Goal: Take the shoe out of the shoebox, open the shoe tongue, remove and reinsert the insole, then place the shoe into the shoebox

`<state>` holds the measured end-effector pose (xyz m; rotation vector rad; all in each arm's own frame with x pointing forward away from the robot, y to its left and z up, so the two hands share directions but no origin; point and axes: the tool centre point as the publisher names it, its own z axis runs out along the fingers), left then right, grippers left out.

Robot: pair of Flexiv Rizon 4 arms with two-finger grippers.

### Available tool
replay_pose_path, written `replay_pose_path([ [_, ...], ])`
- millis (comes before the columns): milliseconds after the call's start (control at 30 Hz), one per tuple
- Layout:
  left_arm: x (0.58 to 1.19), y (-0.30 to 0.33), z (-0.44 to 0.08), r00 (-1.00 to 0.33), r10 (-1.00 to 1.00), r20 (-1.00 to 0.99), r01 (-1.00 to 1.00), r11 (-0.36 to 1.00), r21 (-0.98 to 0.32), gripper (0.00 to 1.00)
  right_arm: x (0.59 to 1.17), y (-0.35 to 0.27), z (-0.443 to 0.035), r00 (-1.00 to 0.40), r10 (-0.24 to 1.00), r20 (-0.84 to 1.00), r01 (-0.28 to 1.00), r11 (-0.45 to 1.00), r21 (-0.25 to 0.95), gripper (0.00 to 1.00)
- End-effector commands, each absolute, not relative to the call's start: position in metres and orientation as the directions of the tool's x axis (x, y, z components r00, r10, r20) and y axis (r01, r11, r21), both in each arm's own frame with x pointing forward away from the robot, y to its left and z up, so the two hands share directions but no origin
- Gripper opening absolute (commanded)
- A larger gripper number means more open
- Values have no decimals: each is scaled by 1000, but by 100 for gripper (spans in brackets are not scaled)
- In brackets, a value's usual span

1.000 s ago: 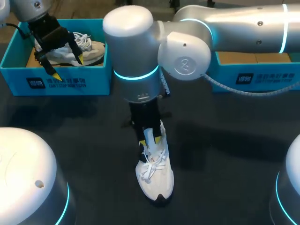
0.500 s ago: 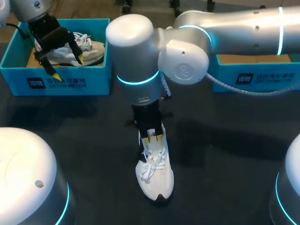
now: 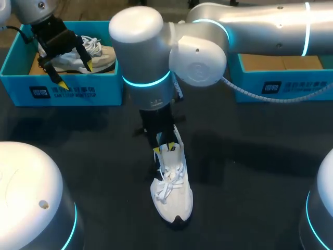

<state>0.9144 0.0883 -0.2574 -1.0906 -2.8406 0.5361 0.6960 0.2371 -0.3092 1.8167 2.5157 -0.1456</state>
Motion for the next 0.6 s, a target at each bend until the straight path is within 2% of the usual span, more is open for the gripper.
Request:
replay_pose_path([
  [33,915,89,-257,-749,659,-72,640,691,-336,100,703,215,-288,-549,835,19,836,549,27,30],
  [100,915,89,-257,-749,659,-72,640,691,-336,100,707,213,-282,-654,756,22,756,654,17,31],
  [133,915,89,-257,-749,659,-72,640,691,-336,100,709,212,-279,-675,738,21,738,674,29,38],
  [200,915,89,-257,-749,659,-72,640,691,-336,100,713,209,-274,-780,625,30,625,780,23,43],
  [233,915,89,-257,-749,659,-72,640,691,-336,100,715,209,-272,-819,572,46,573,819,18,55],
  [267,915,89,-257,-749,659,-72,640,691,-336,100,717,208,-270,-846,531,43,531,847,0,98],
  [367,915,89,-257,-749,659,-72,640,691,-336,100,724,208,-267,-940,339,37,340,940,27,100],
  [400,915,89,-257,-749,659,-72,640,691,-336,100,726,208,-267,-978,206,34,208,976,65,100],
  [467,915,89,-257,-749,659,-72,640,691,-336,100,729,213,-269,-986,-159,52,-151,980,130,100],
  [500,915,89,-257,-749,659,-72,640,691,-336,100,728,213,-271,-966,-251,63,-239,959,154,100],
  [600,915,89,-257,-749,659,-72,640,691,-336,100,728,213,-271,-966,-251,63,-239,959,154,100],
])
